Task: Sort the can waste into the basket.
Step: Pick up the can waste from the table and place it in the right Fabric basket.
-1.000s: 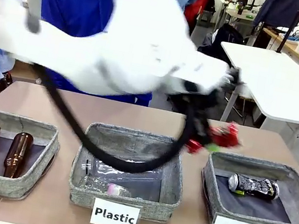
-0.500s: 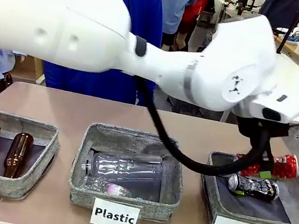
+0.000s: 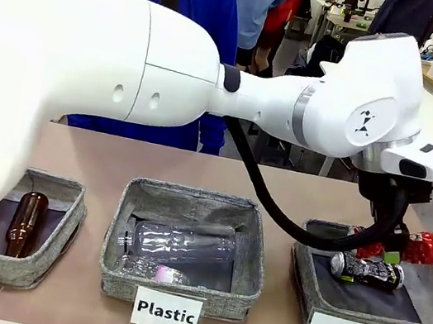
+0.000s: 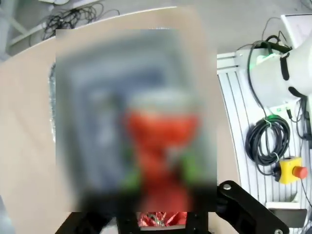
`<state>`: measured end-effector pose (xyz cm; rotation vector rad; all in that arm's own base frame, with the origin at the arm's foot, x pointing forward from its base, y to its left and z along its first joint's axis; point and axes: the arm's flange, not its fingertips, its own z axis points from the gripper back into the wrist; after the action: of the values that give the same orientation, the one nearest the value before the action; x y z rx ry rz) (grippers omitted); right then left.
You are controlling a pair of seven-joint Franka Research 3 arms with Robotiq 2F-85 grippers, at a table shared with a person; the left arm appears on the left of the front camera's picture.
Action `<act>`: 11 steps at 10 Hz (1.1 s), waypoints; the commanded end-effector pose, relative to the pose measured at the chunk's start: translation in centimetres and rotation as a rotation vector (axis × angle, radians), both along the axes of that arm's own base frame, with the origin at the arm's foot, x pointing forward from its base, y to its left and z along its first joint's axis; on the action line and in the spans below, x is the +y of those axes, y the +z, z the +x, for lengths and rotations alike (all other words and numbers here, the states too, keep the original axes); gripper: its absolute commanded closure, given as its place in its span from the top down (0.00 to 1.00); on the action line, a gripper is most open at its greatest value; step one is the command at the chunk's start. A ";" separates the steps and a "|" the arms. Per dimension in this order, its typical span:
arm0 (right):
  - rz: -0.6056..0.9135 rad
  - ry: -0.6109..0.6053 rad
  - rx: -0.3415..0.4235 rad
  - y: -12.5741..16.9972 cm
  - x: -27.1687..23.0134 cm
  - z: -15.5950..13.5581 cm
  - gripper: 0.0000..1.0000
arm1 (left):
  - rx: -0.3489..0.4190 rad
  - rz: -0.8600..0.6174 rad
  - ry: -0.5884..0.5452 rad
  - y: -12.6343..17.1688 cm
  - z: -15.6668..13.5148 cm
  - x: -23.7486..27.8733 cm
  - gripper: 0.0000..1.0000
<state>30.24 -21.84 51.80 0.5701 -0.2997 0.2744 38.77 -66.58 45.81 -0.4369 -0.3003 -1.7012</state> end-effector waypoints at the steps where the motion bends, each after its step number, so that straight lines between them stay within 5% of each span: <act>1: -0.004 -0.012 0.020 0.5 0.1 0.3 1.00 | -0.036 0.038 0.016 0.7 0.6 -1.0 1.00; 2: -0.004 -0.012 0.020 0.5 0.1 0.3 1.00 | -0.039 0.041 0.018 0.6 0.5 -0.9 0.85; 3: -0.004 -0.012 0.020 0.5 0.1 0.3 1.00 | -0.056 0.050 0.010 0.6 0.2 -0.8 1.00; 5: -0.004 -0.012 0.020 0.5 0.1 0.3 1.00 | -0.061 0.047 -0.007 1.1 -0.1 -0.1 1.00; 7: 0.000 0.000 0.000 0.0 0.0 0.0 1.00 | 0.018 0.082 0.006 2.8 -0.3 3.6 1.00; 11: 0.189 0.131 -0.049 0.9 7.3 11.5 1.00 | 0.284 0.202 0.056 8.3 0.4 21.6 1.00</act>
<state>38.62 -15.31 52.19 0.7165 -0.3307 0.3715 40.65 -51.53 53.58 -0.4361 0.0244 -1.5849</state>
